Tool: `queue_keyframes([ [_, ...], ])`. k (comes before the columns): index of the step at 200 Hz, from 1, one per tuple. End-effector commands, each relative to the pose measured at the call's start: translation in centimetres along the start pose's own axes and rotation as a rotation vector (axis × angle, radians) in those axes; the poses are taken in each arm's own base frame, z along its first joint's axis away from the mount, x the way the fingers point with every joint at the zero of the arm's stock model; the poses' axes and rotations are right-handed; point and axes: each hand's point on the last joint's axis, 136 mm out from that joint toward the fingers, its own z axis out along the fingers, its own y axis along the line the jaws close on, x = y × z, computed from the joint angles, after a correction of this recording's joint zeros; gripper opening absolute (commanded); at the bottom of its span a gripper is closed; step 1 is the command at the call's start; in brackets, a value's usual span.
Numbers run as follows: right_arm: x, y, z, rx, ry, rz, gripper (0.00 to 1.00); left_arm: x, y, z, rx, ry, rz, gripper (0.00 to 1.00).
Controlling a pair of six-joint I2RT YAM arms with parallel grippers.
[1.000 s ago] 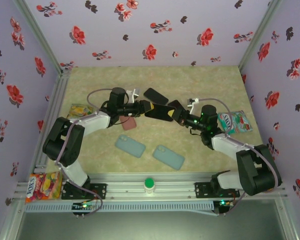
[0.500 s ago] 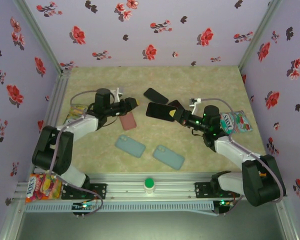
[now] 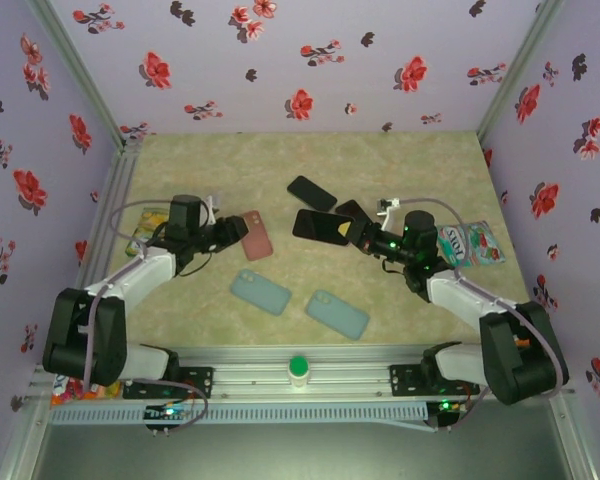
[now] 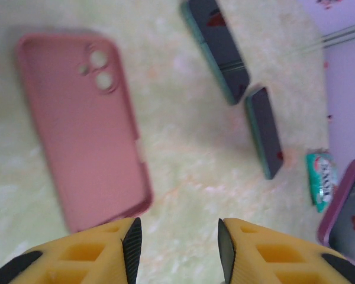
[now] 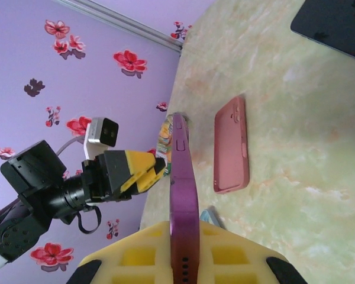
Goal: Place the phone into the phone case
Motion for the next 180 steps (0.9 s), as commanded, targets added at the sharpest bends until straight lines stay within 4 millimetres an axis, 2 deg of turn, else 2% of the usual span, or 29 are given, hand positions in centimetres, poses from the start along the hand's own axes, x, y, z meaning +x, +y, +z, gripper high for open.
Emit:
queue_keyframes([
  [1, -1.8, 2.7, 0.4, -0.074, -0.037, -0.089, 0.0, 1.1, 2.3, 0.2, -0.078, 0.022, 0.004, 0.43],
  [92, -2.4, 2.4, 1.1, -0.066, -0.034, -0.084, 0.0, 2.1, 4.9, 3.2, -0.118, 0.083, -0.014, 0.42],
  [180, -2.9, 2.1, 2.0, -0.069, -0.022, -0.07, 0.0, 2.4, 5.0, 5.5, -0.112, 0.128, -0.002, 0.41],
])
